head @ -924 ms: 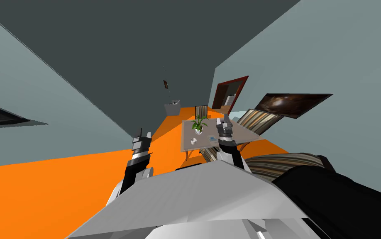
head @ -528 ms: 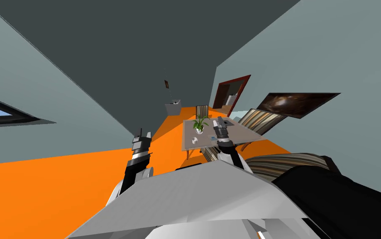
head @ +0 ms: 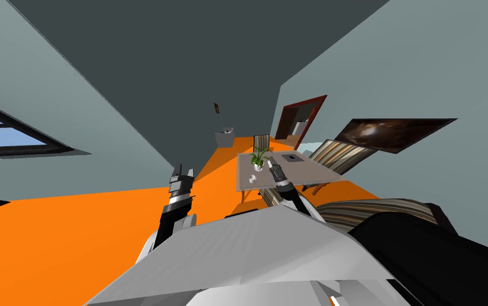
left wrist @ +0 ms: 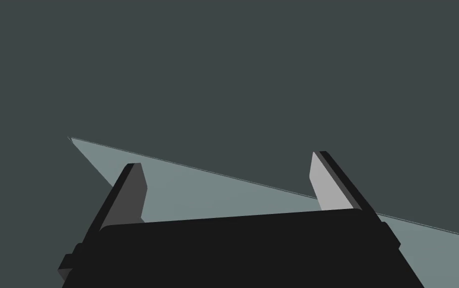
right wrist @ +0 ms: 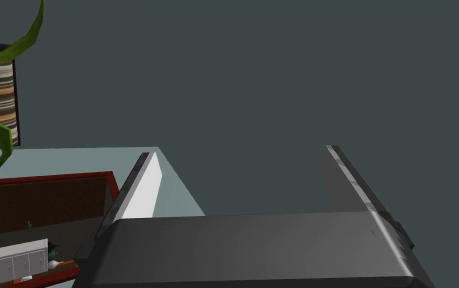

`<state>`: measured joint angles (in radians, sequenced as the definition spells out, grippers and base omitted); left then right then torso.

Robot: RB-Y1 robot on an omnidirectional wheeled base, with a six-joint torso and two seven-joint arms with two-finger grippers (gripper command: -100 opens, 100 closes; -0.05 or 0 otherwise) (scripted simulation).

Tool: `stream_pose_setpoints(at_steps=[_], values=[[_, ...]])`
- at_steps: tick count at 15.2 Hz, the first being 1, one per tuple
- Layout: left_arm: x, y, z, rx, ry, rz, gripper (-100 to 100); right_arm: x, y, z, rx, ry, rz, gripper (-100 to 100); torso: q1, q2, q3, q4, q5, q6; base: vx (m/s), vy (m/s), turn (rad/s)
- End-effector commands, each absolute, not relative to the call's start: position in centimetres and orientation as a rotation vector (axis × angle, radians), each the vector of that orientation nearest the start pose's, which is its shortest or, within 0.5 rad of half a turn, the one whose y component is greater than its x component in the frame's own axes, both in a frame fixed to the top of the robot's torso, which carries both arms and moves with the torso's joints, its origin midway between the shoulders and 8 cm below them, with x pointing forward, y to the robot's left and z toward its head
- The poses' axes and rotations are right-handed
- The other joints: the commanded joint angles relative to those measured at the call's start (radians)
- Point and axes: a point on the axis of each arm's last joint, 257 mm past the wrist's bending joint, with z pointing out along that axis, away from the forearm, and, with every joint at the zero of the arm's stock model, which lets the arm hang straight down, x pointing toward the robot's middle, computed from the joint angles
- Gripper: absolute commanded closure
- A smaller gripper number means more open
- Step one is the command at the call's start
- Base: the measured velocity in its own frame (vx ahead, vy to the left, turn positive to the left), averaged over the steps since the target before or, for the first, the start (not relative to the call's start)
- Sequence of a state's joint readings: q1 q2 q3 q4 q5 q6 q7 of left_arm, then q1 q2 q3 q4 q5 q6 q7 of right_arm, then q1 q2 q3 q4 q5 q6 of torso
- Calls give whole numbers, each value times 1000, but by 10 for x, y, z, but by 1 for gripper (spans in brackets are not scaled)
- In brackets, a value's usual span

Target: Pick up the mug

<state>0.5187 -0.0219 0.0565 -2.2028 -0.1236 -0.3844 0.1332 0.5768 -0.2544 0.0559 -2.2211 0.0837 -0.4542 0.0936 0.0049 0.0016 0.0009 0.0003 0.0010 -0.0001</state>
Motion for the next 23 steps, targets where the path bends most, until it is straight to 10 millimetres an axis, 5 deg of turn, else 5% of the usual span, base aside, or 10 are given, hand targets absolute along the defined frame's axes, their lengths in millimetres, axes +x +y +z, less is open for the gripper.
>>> stream_pose_setpoints(at_steps=[1,3,5,6,7,12,16,23], values=[[370,301,-42,-825,759,-1224,0,359,-238,-77,487,1108,1124,-100,0,0,0,0,0,0,-16,92,73],[370,301,-42,-825,759,-1224,0,361,-234,-102,472,1186,1098,-100,1,0,0,0,0,0,-11,80,80],[370,301,-42,-825,759,-1224,0,361,-235,-107,465,1206,1093,-100,0,-1,-1,0,0,0,-2,63,57],[370,301,-42,-825,760,-1224,0,361,-232,-134,446,1286,1063,-100,-1,-1,-1,0,0,0,-7,66,64],[370,301,-42,-825,759,-1224,0,361,-232,-134,441,1291,1062,-100,-1,-1,-1,0,0,0,-1,71,79],[370,301,-42,-825,759,-1224,0,351,-230,-212,351,1532,957,-100,3,-2,-1,-1,1,0,16,110,116],[370,301,-42,-825,759,-1224,0,335,-241,-271,267,1707,862,-100,3,-3,-2,-1,1,0,27,122,127],[370,301,-42,-825,760,-1224,0,308,-273,-340,170,1913,725,-100,0,-4,-2,-1,0,-1,43,85,97]])
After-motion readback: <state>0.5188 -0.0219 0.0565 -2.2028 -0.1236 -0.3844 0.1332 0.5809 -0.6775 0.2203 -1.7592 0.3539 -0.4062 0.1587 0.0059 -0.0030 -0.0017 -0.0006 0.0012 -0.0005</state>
